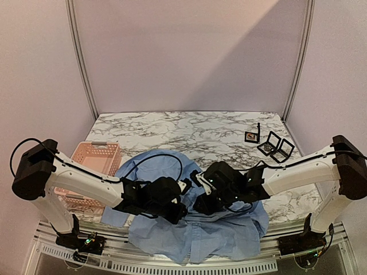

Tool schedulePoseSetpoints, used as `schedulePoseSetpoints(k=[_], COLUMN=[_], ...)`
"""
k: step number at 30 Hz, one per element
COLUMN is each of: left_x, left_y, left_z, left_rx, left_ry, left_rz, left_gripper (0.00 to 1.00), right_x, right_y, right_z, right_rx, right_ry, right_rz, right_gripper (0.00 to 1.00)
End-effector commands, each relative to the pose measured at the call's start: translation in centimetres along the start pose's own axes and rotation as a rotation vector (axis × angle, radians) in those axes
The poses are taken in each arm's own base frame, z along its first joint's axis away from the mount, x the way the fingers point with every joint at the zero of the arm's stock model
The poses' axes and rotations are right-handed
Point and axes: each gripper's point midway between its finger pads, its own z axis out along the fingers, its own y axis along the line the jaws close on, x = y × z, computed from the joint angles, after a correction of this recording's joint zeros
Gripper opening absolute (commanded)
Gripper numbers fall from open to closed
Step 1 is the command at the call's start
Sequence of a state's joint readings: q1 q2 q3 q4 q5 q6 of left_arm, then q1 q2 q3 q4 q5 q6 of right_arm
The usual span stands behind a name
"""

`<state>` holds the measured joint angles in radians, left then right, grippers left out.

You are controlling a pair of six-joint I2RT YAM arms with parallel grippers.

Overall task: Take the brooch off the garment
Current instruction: Pick up the brooch from the flattened clothing.

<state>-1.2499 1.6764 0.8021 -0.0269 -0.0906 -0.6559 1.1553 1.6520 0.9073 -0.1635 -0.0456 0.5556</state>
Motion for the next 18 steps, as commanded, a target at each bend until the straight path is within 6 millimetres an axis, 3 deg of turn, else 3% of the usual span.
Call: schedulePoseSetpoints(k=[1,5,10,18], left_x=[0.1,-0.1,-0.2,-0.8], left_y=[-0.7,-1.0,-1.0,-1.0], left_z=[-0.6,-0.6,-0.8,-1.2], left_rx=[0.028,0.035,0.035,0.034], left_ry=[0.000,-0.003,-0.007,-0.027], left_rz=[0.005,0.006,0.005,-0.002], left_gripper=[0.12,0.12,0.12,0.16], right_x=[0.9,0.7,1.3,0.1], right_y=[-0.3,0.1,-0.4,-1.8], right_z=[0.4,0.5,1.2,0.5], right_rx=[0.051,0.085,0.141,0.251], right_ry=[0.032,0.015,0.031,-0.035], right_rz=[-0.030,-0.063,-0.073,-0.034], right_gripper=[0.27,0.33,0.32,0.08])
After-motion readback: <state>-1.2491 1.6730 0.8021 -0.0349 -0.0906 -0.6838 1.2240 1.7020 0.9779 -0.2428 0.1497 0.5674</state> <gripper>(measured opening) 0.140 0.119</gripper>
